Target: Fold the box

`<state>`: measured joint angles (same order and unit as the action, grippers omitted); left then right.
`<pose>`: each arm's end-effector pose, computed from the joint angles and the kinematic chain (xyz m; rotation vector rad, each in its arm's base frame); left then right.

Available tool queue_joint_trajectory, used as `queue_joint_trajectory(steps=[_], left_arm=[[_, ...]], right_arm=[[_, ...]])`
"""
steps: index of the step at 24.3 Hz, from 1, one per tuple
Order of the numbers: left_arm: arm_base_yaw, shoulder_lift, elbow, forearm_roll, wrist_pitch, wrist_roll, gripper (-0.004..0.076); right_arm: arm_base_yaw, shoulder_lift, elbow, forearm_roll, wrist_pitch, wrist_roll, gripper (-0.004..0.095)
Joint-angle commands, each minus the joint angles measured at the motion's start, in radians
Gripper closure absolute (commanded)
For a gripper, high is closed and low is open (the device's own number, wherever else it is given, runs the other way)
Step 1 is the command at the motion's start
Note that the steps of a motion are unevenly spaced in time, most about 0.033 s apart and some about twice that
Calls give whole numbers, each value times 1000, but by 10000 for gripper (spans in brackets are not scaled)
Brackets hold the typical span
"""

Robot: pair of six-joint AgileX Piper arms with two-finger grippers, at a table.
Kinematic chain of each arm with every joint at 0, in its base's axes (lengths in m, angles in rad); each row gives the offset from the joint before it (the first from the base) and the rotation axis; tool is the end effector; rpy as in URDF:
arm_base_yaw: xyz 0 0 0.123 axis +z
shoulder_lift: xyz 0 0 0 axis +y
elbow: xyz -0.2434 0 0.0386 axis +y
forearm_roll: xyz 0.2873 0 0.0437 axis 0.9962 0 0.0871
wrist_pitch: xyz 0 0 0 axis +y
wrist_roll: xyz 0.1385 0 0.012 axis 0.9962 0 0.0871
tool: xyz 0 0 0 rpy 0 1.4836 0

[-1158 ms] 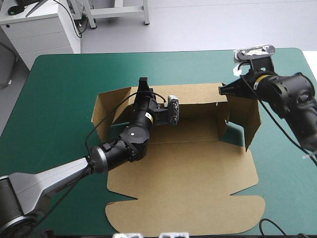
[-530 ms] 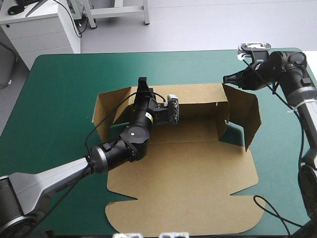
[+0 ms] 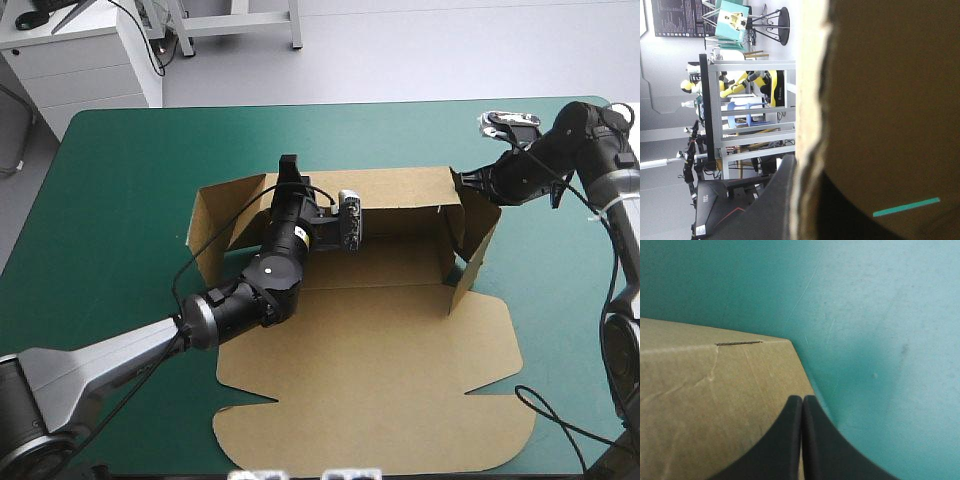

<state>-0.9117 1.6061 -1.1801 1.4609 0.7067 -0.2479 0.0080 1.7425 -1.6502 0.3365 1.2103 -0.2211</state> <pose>0.3302 -0.2796 0.2415 1.4534 1.3693 0.8708 0.4177 0.0463 0.2502 -0.2266 2.7179 0.4079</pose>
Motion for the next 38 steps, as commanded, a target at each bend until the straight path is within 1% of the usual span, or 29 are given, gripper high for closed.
queue_joint_trajectory(steps=[1, 8, 12, 14, 17, 18, 19, 20, 21, 24, 27, 28, 29, 30, 32, 33, 36, 37, 38], left_arm=[[-3, -49, -35, 55, 13, -20, 730], [-3, -49, -35, 55, 13, -20, 730], [-3, -49, -35, 55, 13, -20, 730], [-3, -49, -35, 55, 15, -20, 730], [-3, -49, -35, 55, 13, -20, 730], [-3, -49, -35, 55, 13, -20, 730], [-3, -49, -35, 55, 13, -20, 730], [-3, -49, -35, 55, 13, -20, 730], [-3, -49, -35, 55, 13, -20, 730], [-3, -49, -35, 53, 4, -20, 730], [-3, -49, -35, 53, 2, -20, 730], [-3, -49, -35, 53, 2, -19, 730], [-3, -49, -35, 49, 2, -11, 730], [-3, -49, -35, 47, 2, -4, 730], [-3, -49, -35, 45, 2, -4, 730], [-3, -49, -35, 45, 0, -4, 730], [-3, -49, -35, 45, -6, 1, 730], [-3, -49, -35, 45, -6, 3, 728], [-3, -49, -35, 44, -6, 8, 724]], right_arm=[[-10, -66, -12, 47, -9, -15, 927], [-10, -133, -10, 78, -2, -27, 927], [-10, -133, -8, 96, 11, -24, 927], [-10, -143, 12, 103, -1, -28, 927], [-10, -181, 102, 102, -18, -74, 927], [-10, -195, 125, 107, -38, -86, 927], [-10, -225, 174, 134, -97, -111, 927], [-10, -242, 202, 149, -128, -128, 927], [-10, -275, 253, 178, -182, -169, 927], [-10, -336, 352, 232, -266, -275, 927], [-10, -441, 521, 331, -420, -446, 927], [-10, -461, 566, 360, -452, -501, 927], [-10, -495, 625, 406, -509, -580, 926], [-10, -513, 661, 438, -535, -620, 918], [-10, -539, 726, 503, -580, -692, 879], [-10, -552, 754, 529, -600, -725, 842], [-10, -573, 811, 555, -623, -801, 679], [-10, -580, 831, 560, -623, -825, 598], [-10, -580, 846, 560, -623, -842, 548]])
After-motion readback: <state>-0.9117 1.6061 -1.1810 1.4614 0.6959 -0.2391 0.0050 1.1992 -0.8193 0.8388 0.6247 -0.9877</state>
